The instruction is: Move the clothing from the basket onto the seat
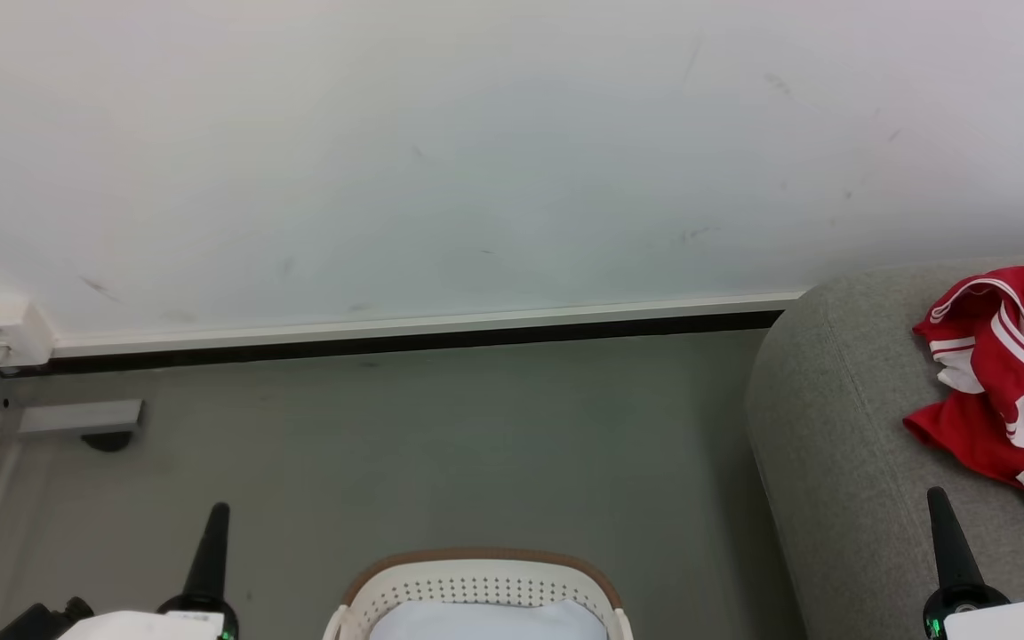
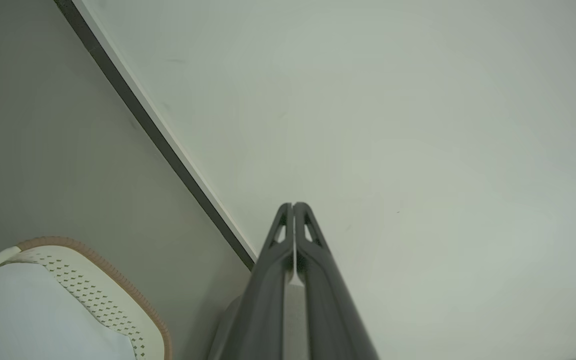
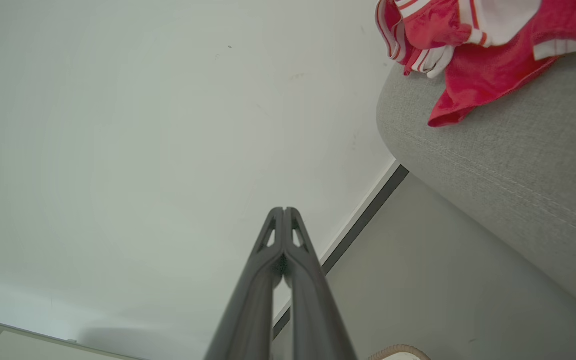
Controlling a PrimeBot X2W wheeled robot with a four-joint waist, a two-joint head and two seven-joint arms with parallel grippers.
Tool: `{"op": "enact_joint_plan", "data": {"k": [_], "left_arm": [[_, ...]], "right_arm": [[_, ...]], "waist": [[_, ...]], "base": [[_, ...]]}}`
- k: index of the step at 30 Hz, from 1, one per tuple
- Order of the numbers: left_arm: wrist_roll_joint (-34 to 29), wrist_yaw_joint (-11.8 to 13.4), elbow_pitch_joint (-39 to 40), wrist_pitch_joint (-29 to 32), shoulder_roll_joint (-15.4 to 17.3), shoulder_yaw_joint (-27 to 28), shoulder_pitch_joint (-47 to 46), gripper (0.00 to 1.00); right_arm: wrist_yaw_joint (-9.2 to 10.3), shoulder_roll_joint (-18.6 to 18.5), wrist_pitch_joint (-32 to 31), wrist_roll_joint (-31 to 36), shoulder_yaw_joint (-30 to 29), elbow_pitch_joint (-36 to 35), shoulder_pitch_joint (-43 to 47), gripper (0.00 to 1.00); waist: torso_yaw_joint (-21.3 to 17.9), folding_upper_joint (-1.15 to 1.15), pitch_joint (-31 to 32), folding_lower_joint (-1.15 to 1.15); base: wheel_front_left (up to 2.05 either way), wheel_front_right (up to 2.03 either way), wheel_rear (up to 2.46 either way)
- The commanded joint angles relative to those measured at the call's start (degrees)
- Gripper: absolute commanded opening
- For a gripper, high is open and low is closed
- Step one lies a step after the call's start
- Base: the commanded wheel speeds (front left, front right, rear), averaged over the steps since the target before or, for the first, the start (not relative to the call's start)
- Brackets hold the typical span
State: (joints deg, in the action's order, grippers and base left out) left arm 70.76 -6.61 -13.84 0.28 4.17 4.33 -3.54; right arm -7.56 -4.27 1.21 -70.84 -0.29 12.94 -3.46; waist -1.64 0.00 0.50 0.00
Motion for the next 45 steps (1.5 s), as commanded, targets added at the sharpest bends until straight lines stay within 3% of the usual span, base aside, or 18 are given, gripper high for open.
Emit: {"op": "enact_joint_plan", "data": {"k": [1,45], "left_arm": [[1.9,-0.4,0.4,0.5,0.0,0.4,-1.1,0.00],[19.6,-1.0,-0.2,5.8,-1.1,2.1,-2.8,0.00]], "right_arm": [[0.08,-0.5,-0.4,-1.6,-0.4,-0.2,-1.3,0.00],[0.12,0.1,-5.9,-20.5,-4.4,0.9,-2.6,0.00]], "waist": [[0.1,0.00,0.0,0.00],[1.4,0.00,-0.6,0.00]], "base": [[0.00,0.00,0.00],[0.00,0.00,0.00]]}}
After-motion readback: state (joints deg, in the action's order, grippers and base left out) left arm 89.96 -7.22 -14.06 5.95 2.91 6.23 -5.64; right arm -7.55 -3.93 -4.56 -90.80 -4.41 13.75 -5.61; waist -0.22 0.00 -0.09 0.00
